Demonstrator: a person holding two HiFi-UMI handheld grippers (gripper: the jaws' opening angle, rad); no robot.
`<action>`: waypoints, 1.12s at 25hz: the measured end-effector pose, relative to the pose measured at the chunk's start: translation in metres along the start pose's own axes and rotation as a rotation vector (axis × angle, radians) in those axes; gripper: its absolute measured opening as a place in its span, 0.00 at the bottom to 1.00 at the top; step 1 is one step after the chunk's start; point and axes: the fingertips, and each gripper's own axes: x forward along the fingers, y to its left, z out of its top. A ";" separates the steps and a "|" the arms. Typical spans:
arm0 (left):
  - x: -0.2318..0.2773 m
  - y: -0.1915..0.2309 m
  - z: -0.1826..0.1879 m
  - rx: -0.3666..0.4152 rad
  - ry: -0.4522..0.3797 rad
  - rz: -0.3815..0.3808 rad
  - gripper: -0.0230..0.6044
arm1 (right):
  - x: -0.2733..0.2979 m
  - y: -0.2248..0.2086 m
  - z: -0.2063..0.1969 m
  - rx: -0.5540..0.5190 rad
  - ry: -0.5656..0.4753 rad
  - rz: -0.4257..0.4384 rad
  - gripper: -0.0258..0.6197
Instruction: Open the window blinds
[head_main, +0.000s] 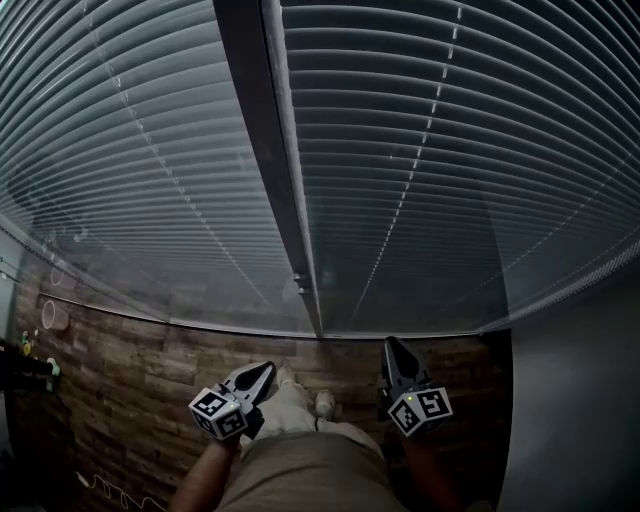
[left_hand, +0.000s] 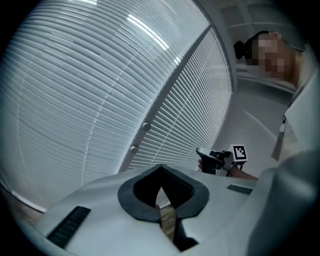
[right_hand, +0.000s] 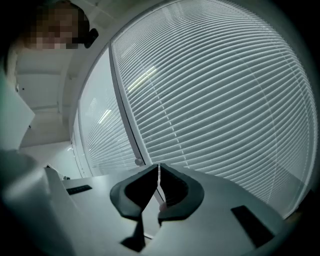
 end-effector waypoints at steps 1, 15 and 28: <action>0.000 0.003 0.001 -0.005 0.000 0.001 0.06 | 0.002 0.001 -0.003 -0.001 0.004 -0.001 0.06; 0.001 0.061 0.035 0.076 0.050 0.056 0.06 | 0.055 0.056 0.007 0.042 0.001 0.043 0.06; -0.002 0.079 0.112 0.134 0.037 0.007 0.06 | 0.085 0.115 0.014 0.066 0.050 0.036 0.12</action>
